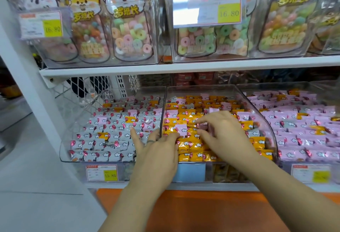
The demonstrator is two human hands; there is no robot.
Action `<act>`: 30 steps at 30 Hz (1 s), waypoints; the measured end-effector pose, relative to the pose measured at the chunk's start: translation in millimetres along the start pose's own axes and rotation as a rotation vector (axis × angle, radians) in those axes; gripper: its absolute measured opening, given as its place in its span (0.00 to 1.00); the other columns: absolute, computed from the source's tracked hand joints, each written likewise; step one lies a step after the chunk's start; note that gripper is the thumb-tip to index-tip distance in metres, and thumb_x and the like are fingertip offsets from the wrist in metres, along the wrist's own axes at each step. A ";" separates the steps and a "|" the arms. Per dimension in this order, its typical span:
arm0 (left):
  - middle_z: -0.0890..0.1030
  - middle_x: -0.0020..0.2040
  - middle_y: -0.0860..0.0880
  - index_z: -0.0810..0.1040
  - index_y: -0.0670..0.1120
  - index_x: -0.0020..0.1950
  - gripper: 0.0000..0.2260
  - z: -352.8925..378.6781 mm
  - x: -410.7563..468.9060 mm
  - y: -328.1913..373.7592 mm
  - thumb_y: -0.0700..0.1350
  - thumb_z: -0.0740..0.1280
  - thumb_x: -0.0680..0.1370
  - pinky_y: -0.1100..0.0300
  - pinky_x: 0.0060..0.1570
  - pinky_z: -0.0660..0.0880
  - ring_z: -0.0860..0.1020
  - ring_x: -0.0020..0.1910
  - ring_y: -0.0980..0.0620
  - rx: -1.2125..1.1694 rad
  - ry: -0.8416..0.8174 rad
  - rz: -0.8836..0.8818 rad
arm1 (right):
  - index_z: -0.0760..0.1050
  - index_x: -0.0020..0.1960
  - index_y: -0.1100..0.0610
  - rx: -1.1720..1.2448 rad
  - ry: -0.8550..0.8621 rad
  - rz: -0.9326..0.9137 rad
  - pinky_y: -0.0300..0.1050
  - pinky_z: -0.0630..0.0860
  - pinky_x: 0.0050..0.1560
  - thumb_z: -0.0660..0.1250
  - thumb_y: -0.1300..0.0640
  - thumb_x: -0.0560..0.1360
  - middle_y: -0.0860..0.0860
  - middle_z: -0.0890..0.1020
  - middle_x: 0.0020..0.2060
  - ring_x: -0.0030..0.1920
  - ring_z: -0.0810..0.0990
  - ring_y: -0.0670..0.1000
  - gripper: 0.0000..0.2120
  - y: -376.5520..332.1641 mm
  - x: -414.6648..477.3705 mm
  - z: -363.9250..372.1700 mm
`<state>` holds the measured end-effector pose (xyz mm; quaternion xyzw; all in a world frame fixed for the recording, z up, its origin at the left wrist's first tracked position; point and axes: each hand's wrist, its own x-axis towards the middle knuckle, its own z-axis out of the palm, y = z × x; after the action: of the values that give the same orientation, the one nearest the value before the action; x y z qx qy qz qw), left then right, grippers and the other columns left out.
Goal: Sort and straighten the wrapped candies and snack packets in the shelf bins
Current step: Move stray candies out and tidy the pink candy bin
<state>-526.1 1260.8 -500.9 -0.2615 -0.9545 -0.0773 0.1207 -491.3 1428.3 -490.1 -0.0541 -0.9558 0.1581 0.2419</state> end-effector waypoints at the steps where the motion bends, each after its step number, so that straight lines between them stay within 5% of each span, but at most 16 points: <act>1: 0.72 0.67 0.58 0.62 0.59 0.71 0.17 -0.7 -0.1 -0.1 0.51 0.49 0.82 0.35 0.65 0.29 0.57 0.74 0.51 -0.020 0.012 -0.002 | 0.75 0.62 0.47 -0.054 -0.003 0.021 0.46 0.64 0.65 0.63 0.47 0.76 0.45 0.76 0.61 0.64 0.67 0.48 0.15 4.4 -2.9 -3.9; 6: 0.68 0.69 0.60 0.66 0.60 0.68 0.15 -7.9 9.1 11.1 0.52 0.52 0.82 0.35 0.65 0.30 0.54 0.74 0.54 -0.135 0.067 -0.006 | 0.69 0.67 0.47 -0.145 -0.154 0.101 0.47 0.74 0.58 0.60 0.43 0.77 0.48 0.64 0.70 0.62 0.73 0.51 0.20 10.8 -8.8 -13.1; 10: 0.70 0.67 0.60 0.69 0.59 0.67 0.14 -8.7 18.9 35.6 0.51 0.55 0.81 0.36 0.66 0.30 0.57 0.73 0.55 -0.249 0.104 0.007 | 0.71 0.65 0.50 -0.075 -0.148 0.080 0.46 0.72 0.60 0.66 0.45 0.74 0.48 0.65 0.69 0.62 0.73 0.52 0.22 14.0 -10.2 -13.7; 17: 0.74 0.61 0.59 0.75 0.58 0.60 0.11 -1.6 27.8 71.1 0.49 0.58 0.80 0.40 0.71 0.37 0.67 0.66 0.57 -0.430 0.226 0.081 | 0.77 0.54 0.54 0.136 0.180 0.021 0.24 0.65 0.49 0.72 0.59 0.71 0.46 0.76 0.53 0.52 0.74 0.43 0.12 35.4 -23.5 -31.5; 20: 0.76 0.59 0.58 0.77 0.56 0.58 0.11 0.7 29.4 83.7 0.46 0.59 0.80 0.41 0.72 0.51 0.71 0.62 0.56 -0.517 0.251 0.152 | 0.76 0.54 0.54 0.212 0.279 0.025 0.26 0.70 0.45 0.70 0.60 0.72 0.44 0.75 0.51 0.47 0.71 0.39 0.12 47.1 -36.5 -45.6; 23: 0.79 0.55 0.55 0.79 0.52 0.55 0.09 1.9 37.0 108.4 0.43 0.62 0.79 0.47 0.62 0.69 0.75 0.57 0.54 -0.669 0.260 0.214 | 0.75 0.54 0.56 0.266 0.367 0.021 0.31 0.73 0.45 0.70 0.62 0.72 0.48 0.77 0.51 0.48 0.73 0.41 0.12 64.4 -49.0 -57.8; 30: 0.80 0.53 0.52 0.80 0.50 0.53 0.09 11.2 42.6 178.3 0.43 0.61 0.78 0.56 0.56 0.72 0.76 0.54 0.52 -0.670 0.184 0.325 | 0.74 0.54 0.53 0.299 0.520 0.130 0.26 0.70 0.47 0.70 0.63 0.73 0.46 0.76 0.49 0.45 0.72 0.40 0.12 121.7 -79.4 -89.2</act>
<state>-471.4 1435.4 -485.1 -0.4263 -0.8075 -0.3882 0.1244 -375.6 1553.5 -491.2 -0.1176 -0.8225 0.2927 0.4732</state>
